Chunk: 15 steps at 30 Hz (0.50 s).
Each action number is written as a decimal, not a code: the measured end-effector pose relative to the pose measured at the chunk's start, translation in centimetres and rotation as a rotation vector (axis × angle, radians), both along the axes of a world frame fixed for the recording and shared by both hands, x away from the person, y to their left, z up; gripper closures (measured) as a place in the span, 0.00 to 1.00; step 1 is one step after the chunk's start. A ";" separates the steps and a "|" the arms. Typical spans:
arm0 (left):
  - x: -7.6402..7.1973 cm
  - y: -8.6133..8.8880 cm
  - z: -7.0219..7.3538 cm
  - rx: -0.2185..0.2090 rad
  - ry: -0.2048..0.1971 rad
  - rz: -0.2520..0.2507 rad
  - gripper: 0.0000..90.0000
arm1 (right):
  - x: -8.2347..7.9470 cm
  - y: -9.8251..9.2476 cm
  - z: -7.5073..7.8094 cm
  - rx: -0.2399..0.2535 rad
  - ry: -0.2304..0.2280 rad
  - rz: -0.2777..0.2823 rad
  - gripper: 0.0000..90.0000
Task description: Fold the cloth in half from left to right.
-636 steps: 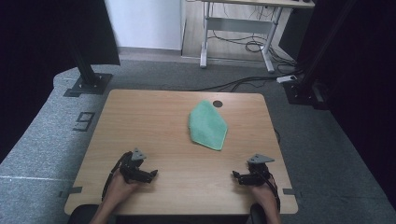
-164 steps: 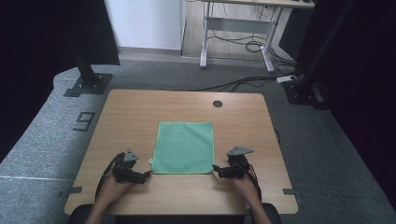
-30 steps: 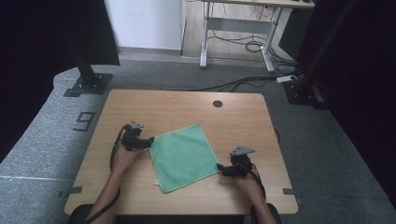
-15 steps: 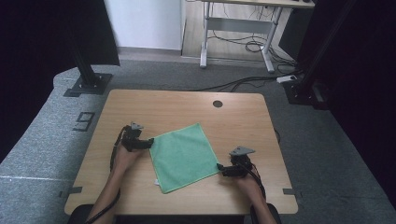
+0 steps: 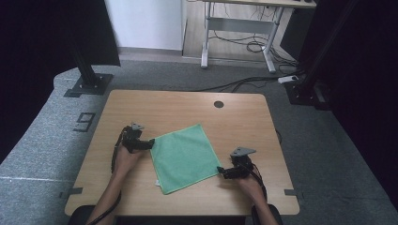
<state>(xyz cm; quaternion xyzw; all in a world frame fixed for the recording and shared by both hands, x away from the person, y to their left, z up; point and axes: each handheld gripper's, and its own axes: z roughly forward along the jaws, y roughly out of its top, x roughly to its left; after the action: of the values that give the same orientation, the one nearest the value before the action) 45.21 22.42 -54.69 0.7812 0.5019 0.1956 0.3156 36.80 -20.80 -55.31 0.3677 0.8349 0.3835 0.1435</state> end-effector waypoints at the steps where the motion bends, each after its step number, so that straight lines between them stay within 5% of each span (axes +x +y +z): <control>1: 0.0 0.0 0.0 0.000 0.000 0.000 0.16 | 0.0 0.0 0.0 0.000 0.000 0.000 0.15; 15: 0.0 0.0 0.0 0.000 0.001 0.000 0.16 | -0.7 1.7 1.1 0.016 0.009 0.077 0.15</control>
<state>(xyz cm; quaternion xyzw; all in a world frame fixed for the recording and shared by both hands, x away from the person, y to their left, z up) 45.21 22.43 -54.69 0.7812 0.5022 0.1955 0.3153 36.14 -19.06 -54.18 0.3381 0.8460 0.3938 0.1219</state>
